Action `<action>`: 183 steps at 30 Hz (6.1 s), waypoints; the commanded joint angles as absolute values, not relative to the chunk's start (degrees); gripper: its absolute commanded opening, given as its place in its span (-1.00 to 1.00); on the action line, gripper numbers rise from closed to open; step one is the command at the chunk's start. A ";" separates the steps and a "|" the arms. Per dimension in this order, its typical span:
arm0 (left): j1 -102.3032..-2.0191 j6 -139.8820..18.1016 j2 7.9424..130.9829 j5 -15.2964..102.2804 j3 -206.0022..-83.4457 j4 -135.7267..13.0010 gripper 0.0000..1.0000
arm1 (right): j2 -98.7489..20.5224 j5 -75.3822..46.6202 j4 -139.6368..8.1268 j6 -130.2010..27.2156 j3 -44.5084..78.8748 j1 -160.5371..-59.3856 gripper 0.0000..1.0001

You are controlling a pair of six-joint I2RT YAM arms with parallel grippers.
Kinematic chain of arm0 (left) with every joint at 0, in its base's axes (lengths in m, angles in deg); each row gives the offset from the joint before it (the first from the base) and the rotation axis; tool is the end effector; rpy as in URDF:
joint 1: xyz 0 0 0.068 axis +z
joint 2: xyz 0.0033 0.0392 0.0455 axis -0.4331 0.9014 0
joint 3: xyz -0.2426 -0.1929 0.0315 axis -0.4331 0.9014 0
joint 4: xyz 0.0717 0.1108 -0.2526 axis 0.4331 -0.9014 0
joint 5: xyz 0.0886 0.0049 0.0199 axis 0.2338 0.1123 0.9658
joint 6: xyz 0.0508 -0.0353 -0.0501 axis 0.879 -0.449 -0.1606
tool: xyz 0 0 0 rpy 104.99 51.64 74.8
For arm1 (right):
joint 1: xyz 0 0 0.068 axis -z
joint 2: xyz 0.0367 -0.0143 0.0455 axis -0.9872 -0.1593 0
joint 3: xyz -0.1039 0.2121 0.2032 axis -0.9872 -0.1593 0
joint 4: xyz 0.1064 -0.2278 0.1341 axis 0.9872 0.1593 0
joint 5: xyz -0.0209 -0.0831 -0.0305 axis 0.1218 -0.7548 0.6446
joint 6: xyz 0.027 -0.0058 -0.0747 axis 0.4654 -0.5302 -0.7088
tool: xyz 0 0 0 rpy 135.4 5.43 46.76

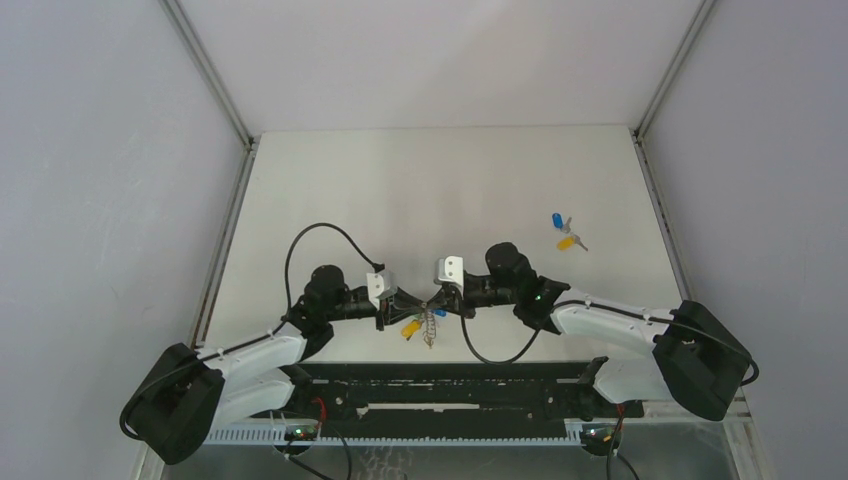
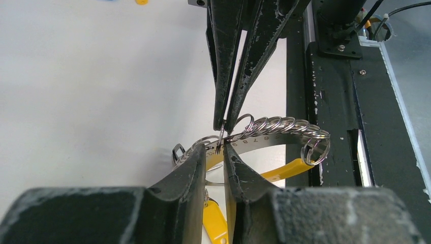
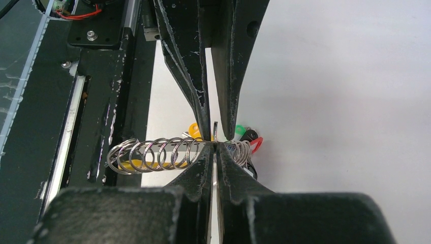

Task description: Put the keys on the keyring

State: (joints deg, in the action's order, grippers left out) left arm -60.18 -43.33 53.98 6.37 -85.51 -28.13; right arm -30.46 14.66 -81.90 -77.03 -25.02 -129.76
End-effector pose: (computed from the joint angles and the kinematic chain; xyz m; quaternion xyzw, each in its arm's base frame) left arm 0.1499 -0.1623 0.1954 0.4762 0.5866 -0.4335 0.4912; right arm 0.1623 0.2487 0.2286 -0.5851 0.5632 0.3897 0.4343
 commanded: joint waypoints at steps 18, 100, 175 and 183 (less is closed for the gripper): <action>-60.03 -42.42 52.78 4.41 -89.08 -27.61 -0.64 | -31.06 12.34 -79.44 -79.92 -19.32 -132.51 -1.00; -60.38 -45.18 50.01 32.62 -89.59 -34.63 -1.00 | -68.01 -17.37 -34.16 -52.61 17.06 -73.98 -0.67; -60.47 -46.14 41.99 33.36 -87.08 -34.26 -0.99 | -56.03 -11.47 -36.79 -30.55 -0.95 -107.18 0.17; -60.53 -46.13 41.65 33.36 -87.06 -34.44 -1.00 | -61.78 -11.73 -40.77 -30.41 5.50 -110.08 0.17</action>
